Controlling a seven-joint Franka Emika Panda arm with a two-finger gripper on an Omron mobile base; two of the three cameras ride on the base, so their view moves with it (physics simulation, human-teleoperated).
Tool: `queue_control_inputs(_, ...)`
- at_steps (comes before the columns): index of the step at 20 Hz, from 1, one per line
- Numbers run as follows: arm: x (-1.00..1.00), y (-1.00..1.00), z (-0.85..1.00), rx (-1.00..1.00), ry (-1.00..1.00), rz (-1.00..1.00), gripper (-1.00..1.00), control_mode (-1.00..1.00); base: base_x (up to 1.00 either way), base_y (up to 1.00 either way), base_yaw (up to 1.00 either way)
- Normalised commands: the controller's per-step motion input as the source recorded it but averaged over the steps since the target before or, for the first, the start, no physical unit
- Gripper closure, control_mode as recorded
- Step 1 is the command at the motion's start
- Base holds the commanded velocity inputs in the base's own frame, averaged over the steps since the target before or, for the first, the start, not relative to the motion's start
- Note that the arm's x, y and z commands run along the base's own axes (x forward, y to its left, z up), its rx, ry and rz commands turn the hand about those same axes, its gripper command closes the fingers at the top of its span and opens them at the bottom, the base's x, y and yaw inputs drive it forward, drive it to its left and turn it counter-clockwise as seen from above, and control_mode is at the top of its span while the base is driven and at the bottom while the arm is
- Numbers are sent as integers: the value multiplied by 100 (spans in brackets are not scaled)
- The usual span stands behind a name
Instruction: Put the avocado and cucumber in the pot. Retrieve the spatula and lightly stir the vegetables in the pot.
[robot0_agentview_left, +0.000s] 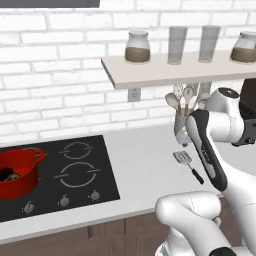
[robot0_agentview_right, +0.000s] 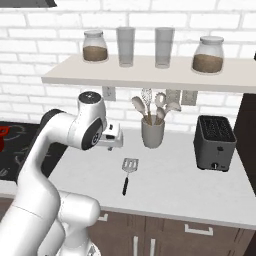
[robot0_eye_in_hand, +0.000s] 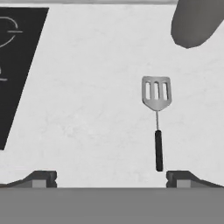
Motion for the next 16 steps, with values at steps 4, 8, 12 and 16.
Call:
queue_control_inputs(4, -1, -41, -53, 0, 27, -1, -100, -100, 0, 0, 0)
queue_control_inputs(8, -1, -62, -63, 0, 18, 0, -100, -100, 0, 0, 0)
queue_control_inputs(12, 0, -39, -66, -1, 9, 0, -100, -100, 0, 0, 0)
queue_control_inputs(16, 0, -1, -34, 0, 1, 0, -100, -100, 0, 0, 0)
